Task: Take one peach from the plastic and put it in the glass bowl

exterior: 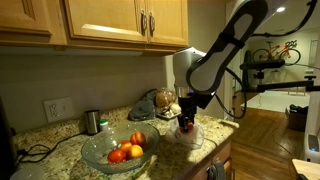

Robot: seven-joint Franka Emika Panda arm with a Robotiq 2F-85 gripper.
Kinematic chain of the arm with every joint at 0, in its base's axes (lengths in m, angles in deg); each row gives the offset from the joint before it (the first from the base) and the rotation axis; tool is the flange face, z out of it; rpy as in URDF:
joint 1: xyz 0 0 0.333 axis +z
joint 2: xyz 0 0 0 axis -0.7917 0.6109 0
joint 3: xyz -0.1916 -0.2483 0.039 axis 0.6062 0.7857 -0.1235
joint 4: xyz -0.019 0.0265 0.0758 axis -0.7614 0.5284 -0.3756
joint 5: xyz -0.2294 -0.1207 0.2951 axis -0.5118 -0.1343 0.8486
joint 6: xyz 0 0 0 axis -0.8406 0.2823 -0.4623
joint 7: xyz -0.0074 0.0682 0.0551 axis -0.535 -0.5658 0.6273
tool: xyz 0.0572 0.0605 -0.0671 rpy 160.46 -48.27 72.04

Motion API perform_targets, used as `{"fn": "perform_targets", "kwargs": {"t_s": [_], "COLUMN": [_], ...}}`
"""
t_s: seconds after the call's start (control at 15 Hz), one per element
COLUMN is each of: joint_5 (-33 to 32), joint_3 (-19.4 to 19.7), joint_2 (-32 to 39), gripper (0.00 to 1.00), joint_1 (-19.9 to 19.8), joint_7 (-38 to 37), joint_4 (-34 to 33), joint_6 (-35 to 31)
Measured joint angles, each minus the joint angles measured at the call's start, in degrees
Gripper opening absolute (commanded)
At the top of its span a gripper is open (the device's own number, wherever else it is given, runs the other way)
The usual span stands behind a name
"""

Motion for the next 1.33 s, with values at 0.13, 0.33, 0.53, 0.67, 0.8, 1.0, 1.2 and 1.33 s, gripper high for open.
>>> {"fn": "perform_targets", "kwargs": {"t_s": [0.13,0.33,0.53,0.67,0.8,1.0,1.2,1.33], "joint_5": [1.90,3.82,4.54,4.68,4.69,4.69,4.69,4.74], "joint_3": [0.00,0.00,0.01,0.03,0.09,0.16,0.17,0.18], "joint_2": [0.93,2.33,3.76,4.50,4.80,4.83,4.83,4.83], "gripper": [0.39,0.39,0.39,0.90,0.98,1.00,1.00,1.00], "joint_1": [-0.15,-0.28,-0.34,-0.35,-0.37,-0.38,-0.39,-0.46], "joint_7": [1.76,3.71,4.44,4.83,5.07,5.35,5.70,5.93], "joint_4": [-0.10,-0.40,-0.91,-1.15,-1.42,-1.97,-2.45,-2.61], "joint_6": [0.00,0.03,0.12,0.13,0.20,0.21,0.21,0.21]}}
